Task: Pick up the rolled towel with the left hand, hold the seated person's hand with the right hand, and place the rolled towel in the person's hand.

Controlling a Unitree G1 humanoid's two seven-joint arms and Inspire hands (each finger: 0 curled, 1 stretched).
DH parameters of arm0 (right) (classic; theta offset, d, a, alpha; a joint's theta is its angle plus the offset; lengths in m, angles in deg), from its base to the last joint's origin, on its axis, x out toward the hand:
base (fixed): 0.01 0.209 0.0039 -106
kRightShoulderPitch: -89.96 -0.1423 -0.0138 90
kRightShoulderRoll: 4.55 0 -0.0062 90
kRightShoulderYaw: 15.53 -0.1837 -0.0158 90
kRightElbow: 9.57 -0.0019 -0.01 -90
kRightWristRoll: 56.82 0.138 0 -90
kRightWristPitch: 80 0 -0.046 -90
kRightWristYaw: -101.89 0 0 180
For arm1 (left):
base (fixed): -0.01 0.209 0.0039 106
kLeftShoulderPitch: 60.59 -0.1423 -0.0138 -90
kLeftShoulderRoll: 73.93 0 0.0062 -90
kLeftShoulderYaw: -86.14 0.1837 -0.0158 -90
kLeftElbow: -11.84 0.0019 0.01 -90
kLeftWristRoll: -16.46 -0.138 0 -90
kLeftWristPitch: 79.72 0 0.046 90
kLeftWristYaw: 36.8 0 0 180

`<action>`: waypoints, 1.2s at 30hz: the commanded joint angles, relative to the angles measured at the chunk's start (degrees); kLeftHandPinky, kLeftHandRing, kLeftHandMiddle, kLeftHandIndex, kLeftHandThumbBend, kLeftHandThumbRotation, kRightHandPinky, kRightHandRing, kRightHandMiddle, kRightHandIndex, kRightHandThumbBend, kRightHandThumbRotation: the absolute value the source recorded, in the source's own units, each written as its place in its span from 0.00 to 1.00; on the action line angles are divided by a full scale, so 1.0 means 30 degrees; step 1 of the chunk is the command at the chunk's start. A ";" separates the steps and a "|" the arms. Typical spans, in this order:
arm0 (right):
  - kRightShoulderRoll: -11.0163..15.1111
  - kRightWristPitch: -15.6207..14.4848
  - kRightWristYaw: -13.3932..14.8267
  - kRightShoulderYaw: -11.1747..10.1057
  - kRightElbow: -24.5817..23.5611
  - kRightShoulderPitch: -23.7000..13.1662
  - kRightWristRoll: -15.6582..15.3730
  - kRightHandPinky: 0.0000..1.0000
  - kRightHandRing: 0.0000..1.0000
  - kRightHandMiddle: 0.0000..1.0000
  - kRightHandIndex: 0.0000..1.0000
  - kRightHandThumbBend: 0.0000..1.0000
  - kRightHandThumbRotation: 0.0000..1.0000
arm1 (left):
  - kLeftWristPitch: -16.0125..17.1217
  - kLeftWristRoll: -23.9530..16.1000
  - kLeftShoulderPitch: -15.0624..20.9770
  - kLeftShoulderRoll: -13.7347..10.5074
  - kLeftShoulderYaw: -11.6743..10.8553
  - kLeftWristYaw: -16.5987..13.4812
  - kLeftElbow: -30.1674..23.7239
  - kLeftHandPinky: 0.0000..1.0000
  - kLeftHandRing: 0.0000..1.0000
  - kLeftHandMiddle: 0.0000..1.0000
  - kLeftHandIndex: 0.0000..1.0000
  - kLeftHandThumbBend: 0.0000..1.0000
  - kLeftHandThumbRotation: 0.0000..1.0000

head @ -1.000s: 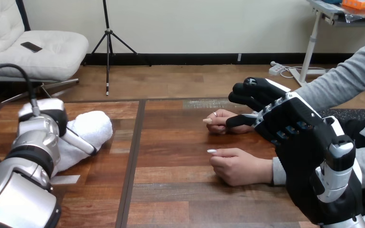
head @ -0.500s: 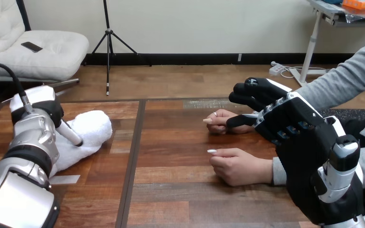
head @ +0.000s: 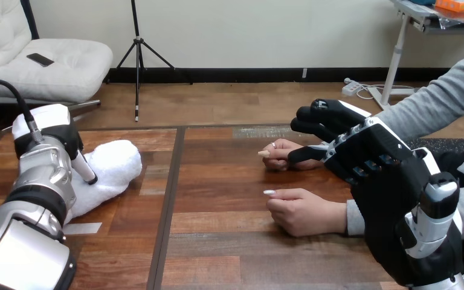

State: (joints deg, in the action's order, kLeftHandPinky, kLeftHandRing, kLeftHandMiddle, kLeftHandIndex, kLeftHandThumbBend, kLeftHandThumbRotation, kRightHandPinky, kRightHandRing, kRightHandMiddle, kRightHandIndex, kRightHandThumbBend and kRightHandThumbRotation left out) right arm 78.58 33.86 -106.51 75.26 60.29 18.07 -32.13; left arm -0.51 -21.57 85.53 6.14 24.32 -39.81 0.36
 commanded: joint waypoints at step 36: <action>-0.0024 0.0245 0.0042 -0.0491 -0.0920 -0.0604 0.0414 0.64 0.80 0.80 0.78 0.91 0.96 | -0.0378 -0.0867 0.0934 0.0195 0.0855 0.2487 -0.0110 0.37 0.52 0.61 0.64 0.85 0.26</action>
State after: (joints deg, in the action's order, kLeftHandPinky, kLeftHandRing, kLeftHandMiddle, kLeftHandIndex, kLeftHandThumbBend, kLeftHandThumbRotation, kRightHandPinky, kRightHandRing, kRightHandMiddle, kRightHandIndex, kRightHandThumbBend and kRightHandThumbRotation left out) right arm 78.58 34.00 -106.60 74.19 60.28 18.07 -31.02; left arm -1.31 -22.48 85.72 6.18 25.01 -34.73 0.33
